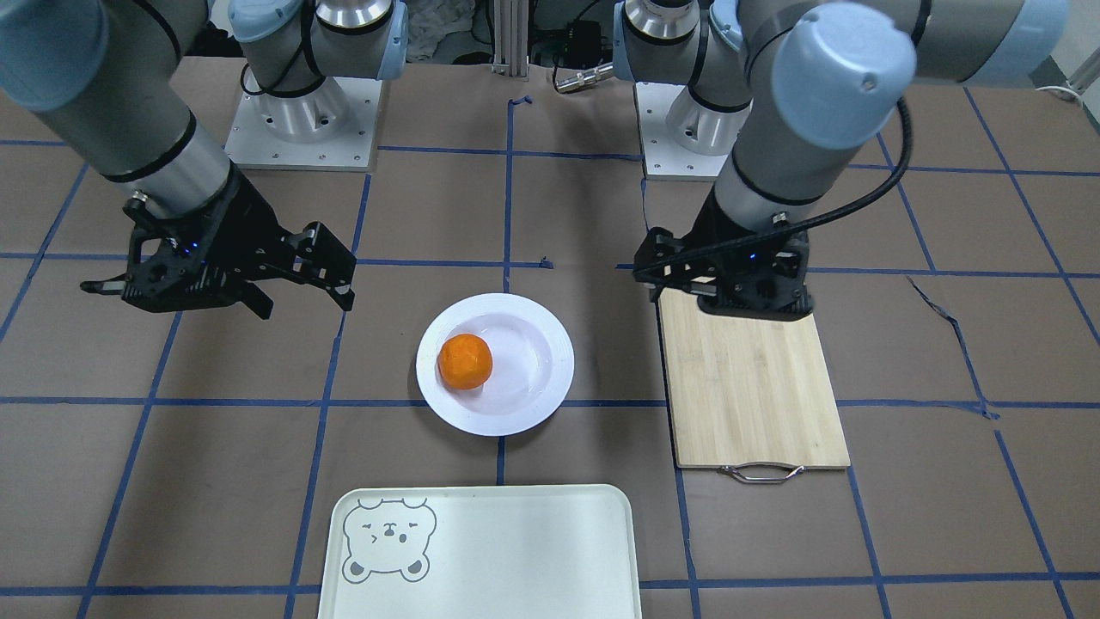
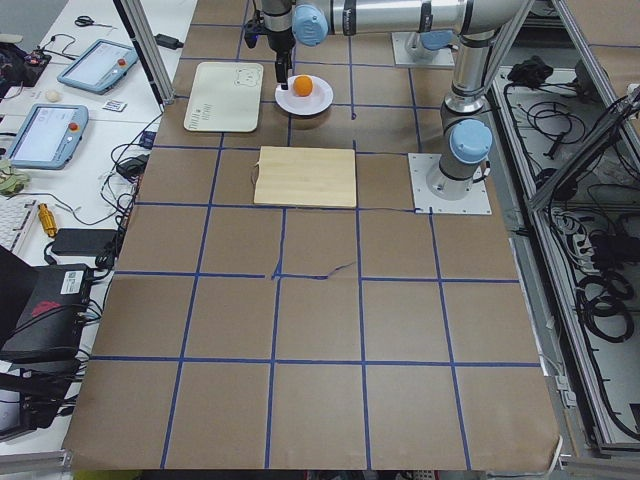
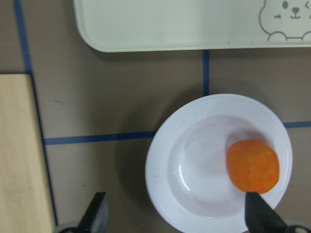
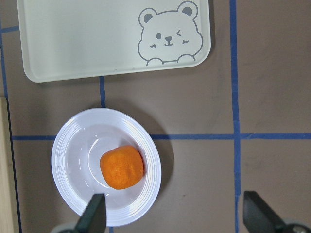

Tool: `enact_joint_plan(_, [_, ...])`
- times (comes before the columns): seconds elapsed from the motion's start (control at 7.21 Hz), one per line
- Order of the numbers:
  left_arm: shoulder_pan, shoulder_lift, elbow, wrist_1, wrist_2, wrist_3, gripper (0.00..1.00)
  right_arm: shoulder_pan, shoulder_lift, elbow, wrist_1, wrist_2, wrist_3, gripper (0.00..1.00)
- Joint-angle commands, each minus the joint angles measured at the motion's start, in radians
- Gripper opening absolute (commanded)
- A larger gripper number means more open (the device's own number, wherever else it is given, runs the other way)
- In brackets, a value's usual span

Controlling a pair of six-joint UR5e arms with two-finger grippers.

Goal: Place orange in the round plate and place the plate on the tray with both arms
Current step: 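Raise the left gripper back toward rest while the right gripper reaches to the plate rim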

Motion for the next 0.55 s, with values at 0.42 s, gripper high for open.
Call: enact_joint_plan(0.42, [0.043, 0.127, -0.019, -0.031, 0.016, 0.083, 1.0, 0.001, 0.043, 0.495, -0.539, 0.16, 0.001, 1.0])
